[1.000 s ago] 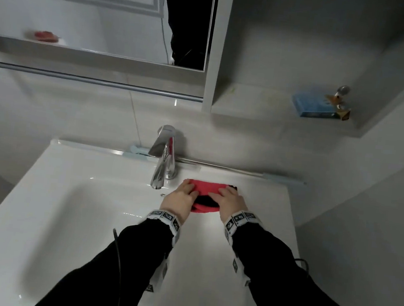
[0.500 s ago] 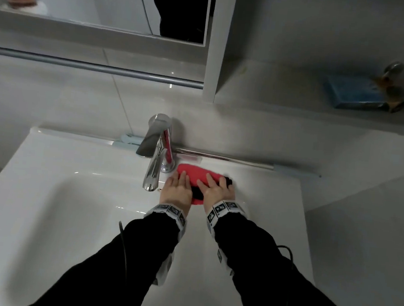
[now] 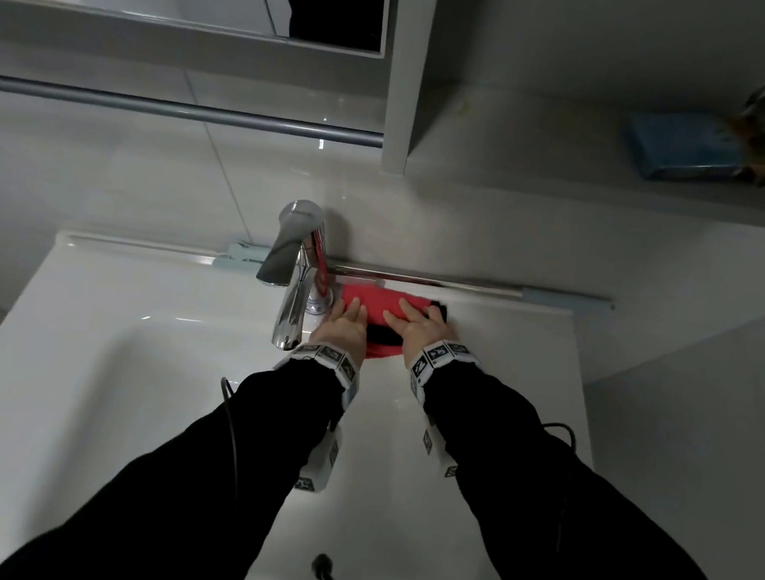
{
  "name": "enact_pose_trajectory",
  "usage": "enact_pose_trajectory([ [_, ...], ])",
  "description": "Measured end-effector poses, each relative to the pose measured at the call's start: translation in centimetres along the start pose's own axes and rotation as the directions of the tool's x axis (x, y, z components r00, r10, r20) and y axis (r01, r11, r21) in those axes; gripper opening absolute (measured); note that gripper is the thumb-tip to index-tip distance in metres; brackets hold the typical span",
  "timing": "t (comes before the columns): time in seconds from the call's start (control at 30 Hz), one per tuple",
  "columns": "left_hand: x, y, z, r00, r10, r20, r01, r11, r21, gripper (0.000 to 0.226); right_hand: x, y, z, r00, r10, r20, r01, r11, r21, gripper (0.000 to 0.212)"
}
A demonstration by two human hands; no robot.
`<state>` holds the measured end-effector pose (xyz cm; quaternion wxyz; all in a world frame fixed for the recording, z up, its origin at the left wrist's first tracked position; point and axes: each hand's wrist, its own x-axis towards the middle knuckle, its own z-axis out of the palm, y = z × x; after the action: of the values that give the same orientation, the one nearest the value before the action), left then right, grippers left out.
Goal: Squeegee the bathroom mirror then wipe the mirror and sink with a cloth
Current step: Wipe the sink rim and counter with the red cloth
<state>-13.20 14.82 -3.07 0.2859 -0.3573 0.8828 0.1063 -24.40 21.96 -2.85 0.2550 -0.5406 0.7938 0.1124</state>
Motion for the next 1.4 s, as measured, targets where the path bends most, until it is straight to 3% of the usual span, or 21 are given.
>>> enact_pose_trajectory([
  [0.23, -1.3, 2.9, 1.1, 0.997, 0.082, 0.017, -0.081, 0.997, -0.015, 0.060, -3.3, 2.6, 0.7, 0.995, 0.073, 0.073, -0.073, 0.997, -0.013, 0.056],
  [0.5, -1.3, 8.0, 2.2, 0.971, 0.238, -0.031, -0.229, 0.957, 0.179, 0.058, -6.2, 7.3, 2.7, 0.959, 0.254, 0.129, -0.233, 0.959, -0.159, 0.065],
  [0.83, 0.9, 8.5, 0.7, 0.967, 0.247, -0.068, -0.234, 0.960, 0.157, 0.057, -4.4, 8.4, 1.5, 0.961, 0.255, 0.108, -0.237, 0.959, -0.155, 0.067],
  [1.03, 3.0, 9.1, -0.5, 0.973, 0.226, -0.050, -0.215, 0.962, 0.167, 0.058, -2.5, 9.4, 0.5, 0.961, 0.267, 0.067, -0.257, 0.957, -0.133, 0.054],
  [1.4, 3.6, 10.1, -0.7, 0.974, 0.214, -0.072, -0.196, 0.960, 0.202, 0.060, -1.7, 10.8, -0.2, 0.968, 0.237, 0.079, -0.232, 0.970, -0.070, 0.058],
])
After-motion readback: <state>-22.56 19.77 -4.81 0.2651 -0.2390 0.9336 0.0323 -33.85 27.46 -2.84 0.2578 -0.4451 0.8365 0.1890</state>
